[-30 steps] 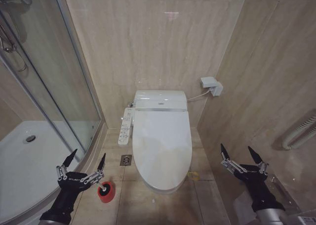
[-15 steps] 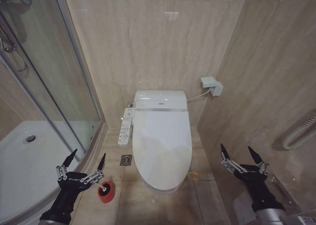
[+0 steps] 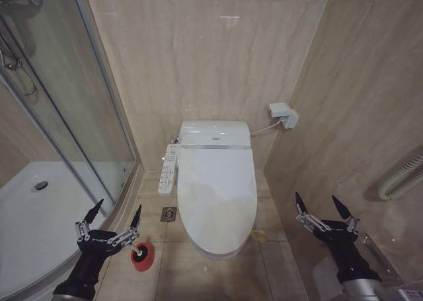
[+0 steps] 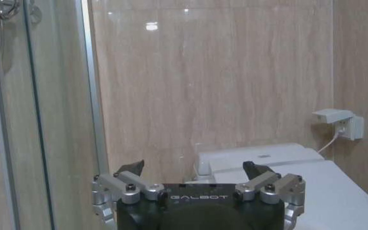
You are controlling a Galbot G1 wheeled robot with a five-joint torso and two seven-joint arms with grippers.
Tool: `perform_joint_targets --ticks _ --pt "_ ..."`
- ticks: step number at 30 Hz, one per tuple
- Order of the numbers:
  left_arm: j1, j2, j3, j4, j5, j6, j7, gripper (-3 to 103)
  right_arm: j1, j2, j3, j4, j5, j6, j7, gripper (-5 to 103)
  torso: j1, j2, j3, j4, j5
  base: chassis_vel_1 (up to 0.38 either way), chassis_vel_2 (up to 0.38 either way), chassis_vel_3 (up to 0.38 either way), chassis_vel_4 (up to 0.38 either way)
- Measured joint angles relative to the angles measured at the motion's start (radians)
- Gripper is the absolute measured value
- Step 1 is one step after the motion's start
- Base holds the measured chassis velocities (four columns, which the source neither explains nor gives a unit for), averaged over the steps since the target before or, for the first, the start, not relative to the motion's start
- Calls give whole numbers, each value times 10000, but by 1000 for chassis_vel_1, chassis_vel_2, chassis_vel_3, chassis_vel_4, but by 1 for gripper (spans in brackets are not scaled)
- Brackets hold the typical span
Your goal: Open the toilet lid, clean the toilet bowl with a toilet brush, close the toilet lid, and flush.
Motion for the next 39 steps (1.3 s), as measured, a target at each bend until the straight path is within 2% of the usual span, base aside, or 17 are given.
perform_joint_targets --ticks 39 --pt "0 -1 -1 0 0 0 0 100 0 0 0 0 0 0 0 100 0 0 0 0 0 0 0 0 0"
